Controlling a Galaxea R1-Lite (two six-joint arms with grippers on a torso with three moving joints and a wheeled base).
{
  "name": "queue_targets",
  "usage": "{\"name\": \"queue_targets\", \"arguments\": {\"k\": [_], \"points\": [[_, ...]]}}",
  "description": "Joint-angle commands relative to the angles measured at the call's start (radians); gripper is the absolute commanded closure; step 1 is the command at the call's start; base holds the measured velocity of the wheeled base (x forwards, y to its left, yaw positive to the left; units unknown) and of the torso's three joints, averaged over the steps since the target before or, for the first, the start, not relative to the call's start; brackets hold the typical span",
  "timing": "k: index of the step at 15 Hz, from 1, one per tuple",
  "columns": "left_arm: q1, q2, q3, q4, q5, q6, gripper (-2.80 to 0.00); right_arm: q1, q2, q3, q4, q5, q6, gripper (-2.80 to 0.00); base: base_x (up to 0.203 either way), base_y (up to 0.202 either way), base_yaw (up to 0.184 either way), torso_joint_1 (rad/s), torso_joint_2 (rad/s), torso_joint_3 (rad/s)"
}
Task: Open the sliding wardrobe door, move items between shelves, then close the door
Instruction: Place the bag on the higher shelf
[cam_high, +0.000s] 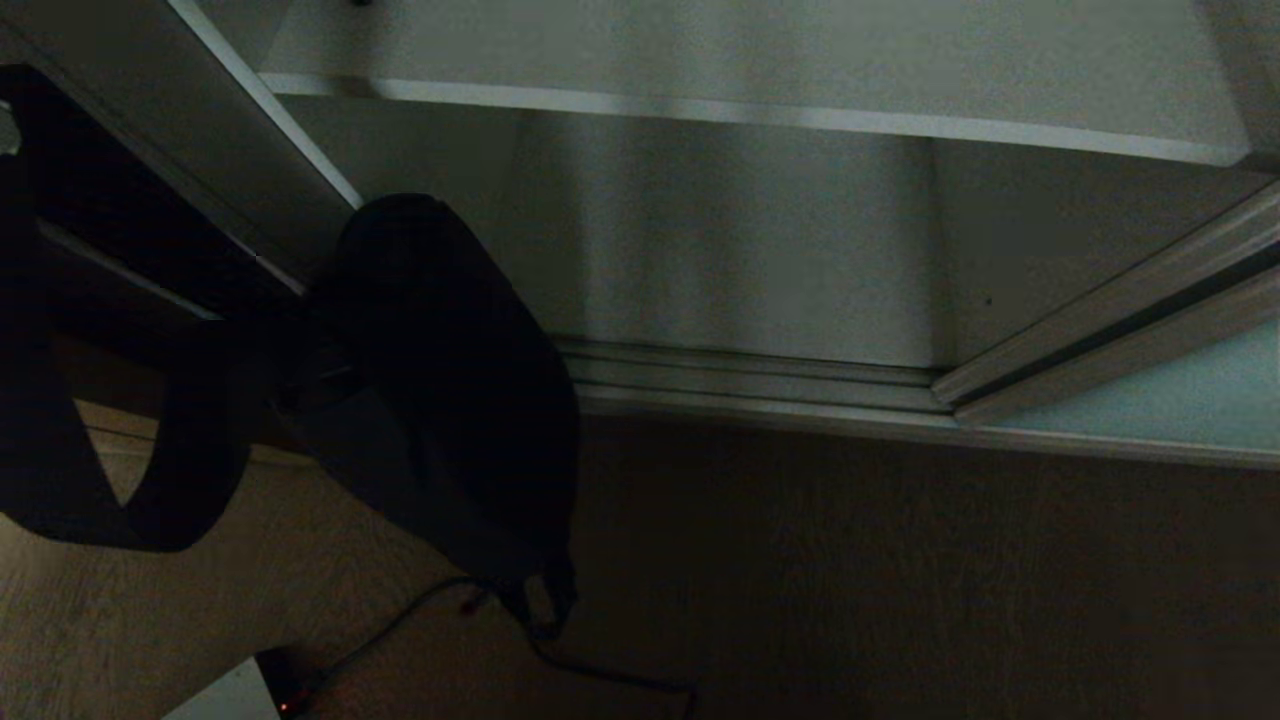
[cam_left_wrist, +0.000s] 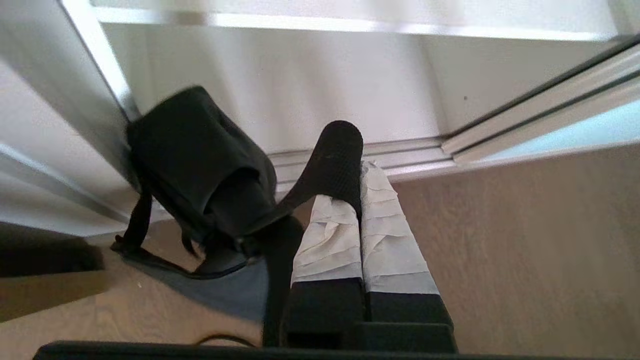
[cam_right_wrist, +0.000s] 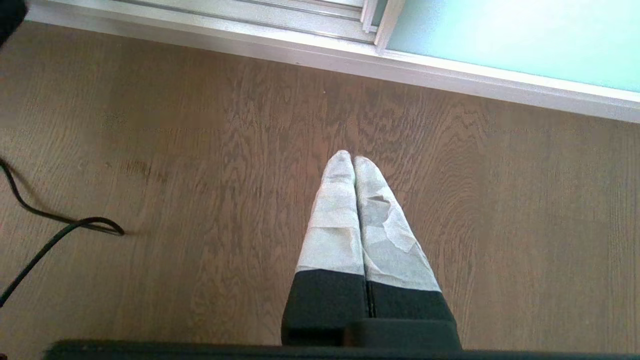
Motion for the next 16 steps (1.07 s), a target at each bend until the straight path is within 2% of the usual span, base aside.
{"name": "queue_targets", "arguments": {"k": [1, 5, 10, 12, 14, 16], "points": [[0.001, -0.017, -0.003, 0.004, 0.004, -0.001, 0.0, 0.0, -0.001, 0.0, 0.0, 0.0, 0.0, 0.0, 0.0, 0.0, 0.0, 0.0, 0.0, 0.0], [0.004, -0.032, -0.01, 0.07, 0.008, 0.001, 0.0, 0.0, -0.001, 0.0, 0.0, 0.0, 0.0, 0.0, 0.0, 0.0, 0.0, 0.0, 0.0, 0.0], [0.003, -0.054, -0.06, 0.071, -0.003, 0.015, 0.0, 0.0, -0.001, 0.0, 0.0, 0.0, 0.0, 0.0, 0.0, 0.0, 0.0, 0.0, 0.0, 0.0], [0.002, -0.064, -0.061, 0.075, -0.041, 0.029, 0.0, 0.0, 0.0, 0.0, 0.0, 0.0, 0.0, 0.0, 0.0, 0.0, 0.0, 0.0, 0.0, 0.0], [0.001, -0.078, -0.054, 0.078, -0.104, 0.021, 0.0, 0.0, -0.001, 0.0, 0.0, 0.0, 0.0, 0.0, 0.0, 0.0, 0.0, 0.0, 0.0, 0.091], [0.001, -0.089, -0.049, 0.078, -0.138, 0.016, 0.0, 0.0, -0.001, 0.0, 0.0, 0.0, 0.0, 0.0, 0.0, 0.0, 0.0, 0.005, 0.0, 0.177]]}}
